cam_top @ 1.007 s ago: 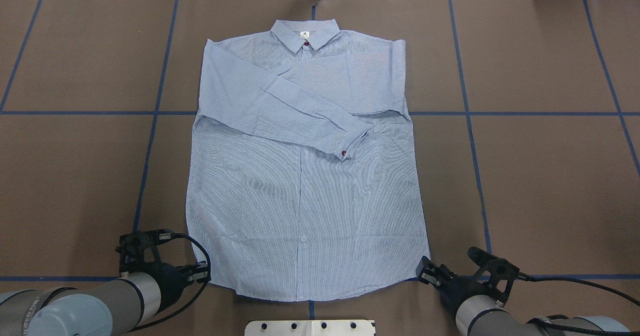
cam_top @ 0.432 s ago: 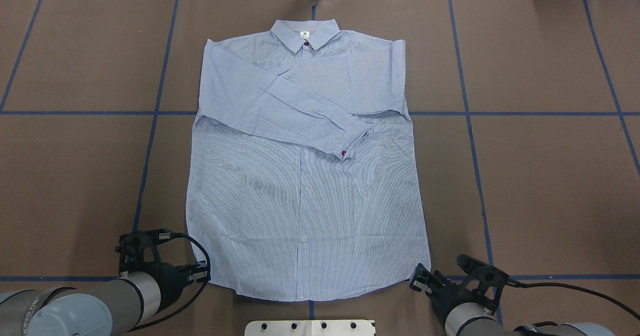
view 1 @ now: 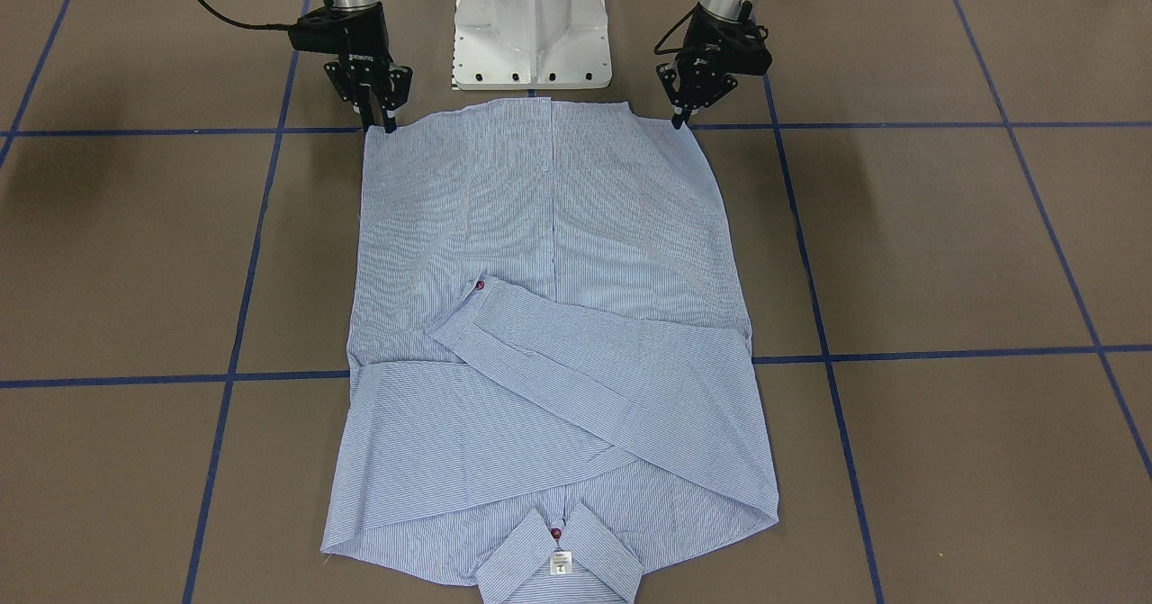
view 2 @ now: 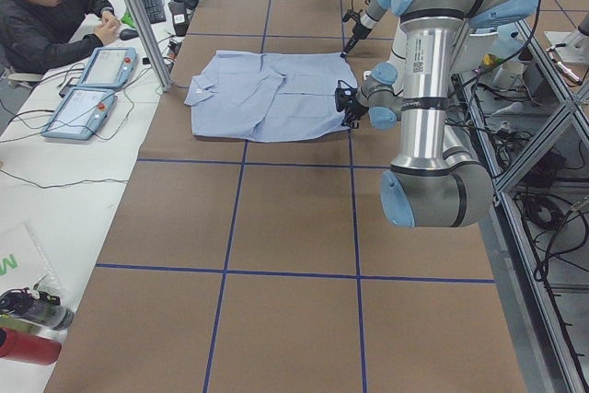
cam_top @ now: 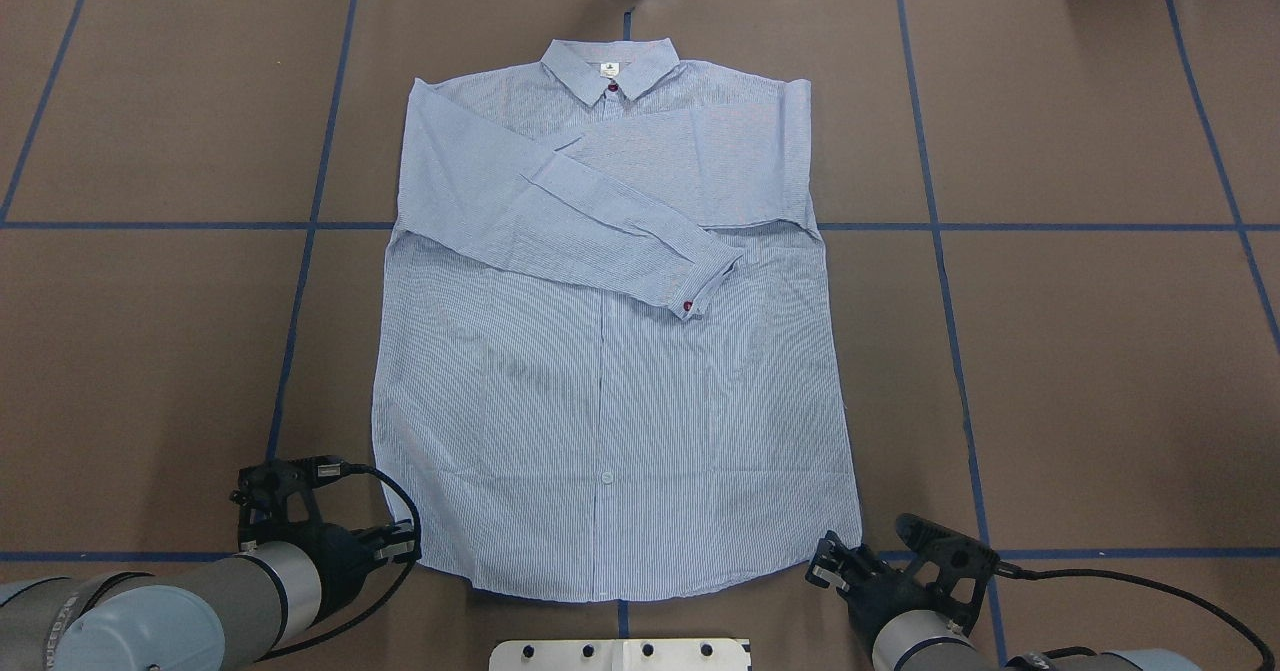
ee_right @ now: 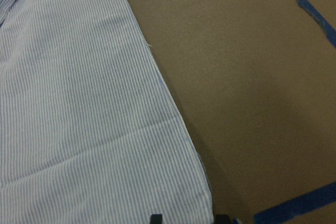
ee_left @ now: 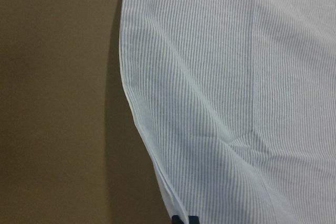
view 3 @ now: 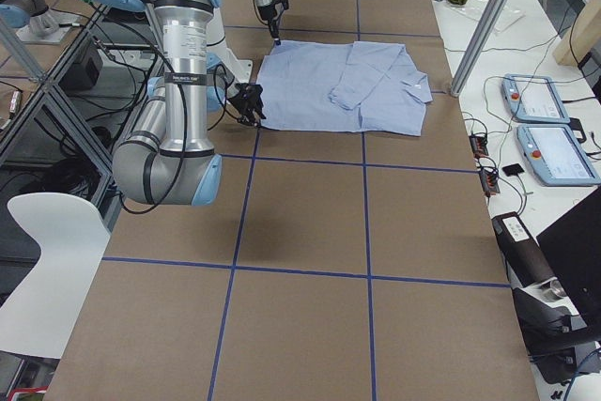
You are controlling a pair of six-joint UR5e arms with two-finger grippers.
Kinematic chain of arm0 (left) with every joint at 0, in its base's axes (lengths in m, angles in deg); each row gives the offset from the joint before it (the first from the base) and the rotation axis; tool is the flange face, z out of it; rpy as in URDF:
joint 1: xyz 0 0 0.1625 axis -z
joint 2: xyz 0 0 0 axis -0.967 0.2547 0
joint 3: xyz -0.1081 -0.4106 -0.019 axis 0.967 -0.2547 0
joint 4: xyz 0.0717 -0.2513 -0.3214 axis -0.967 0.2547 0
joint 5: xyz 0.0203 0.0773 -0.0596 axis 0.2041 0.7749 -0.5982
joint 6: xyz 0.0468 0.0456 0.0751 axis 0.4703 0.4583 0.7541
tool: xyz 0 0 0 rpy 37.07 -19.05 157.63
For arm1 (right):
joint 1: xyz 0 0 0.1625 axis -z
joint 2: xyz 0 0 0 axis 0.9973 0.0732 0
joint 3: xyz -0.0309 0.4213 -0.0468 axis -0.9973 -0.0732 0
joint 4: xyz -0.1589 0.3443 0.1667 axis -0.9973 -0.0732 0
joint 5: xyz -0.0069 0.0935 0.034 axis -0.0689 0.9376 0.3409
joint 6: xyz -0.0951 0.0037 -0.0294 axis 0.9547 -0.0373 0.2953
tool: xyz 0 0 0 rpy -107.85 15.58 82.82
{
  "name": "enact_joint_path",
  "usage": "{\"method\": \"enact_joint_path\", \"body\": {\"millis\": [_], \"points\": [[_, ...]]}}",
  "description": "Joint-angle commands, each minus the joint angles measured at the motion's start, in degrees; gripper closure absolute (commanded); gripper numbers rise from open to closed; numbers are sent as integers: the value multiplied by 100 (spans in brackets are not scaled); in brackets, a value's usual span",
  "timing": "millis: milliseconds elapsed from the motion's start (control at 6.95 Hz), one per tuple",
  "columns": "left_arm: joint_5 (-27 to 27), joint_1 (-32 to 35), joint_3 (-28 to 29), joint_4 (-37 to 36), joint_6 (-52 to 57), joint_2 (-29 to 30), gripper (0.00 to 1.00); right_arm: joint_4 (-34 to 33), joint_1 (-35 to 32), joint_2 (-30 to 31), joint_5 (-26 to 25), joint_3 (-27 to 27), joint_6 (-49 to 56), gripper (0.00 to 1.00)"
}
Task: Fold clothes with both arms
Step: 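Close both grippers on the hem corners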
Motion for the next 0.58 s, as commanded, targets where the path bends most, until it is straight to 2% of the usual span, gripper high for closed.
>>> {"method": "enact_joint_path", "body": {"millis": [0,144,432], "points": [[-9,2,-9,0,0,-5,100,-22,-10,-8,7,-1,13,64],[-9,2,-9,0,0,3,100,-65,-10,18,7,-9,31,75],[-9,-7,-9,0,0,12,100,-346,-10,-17,25,8,40,75]]}}
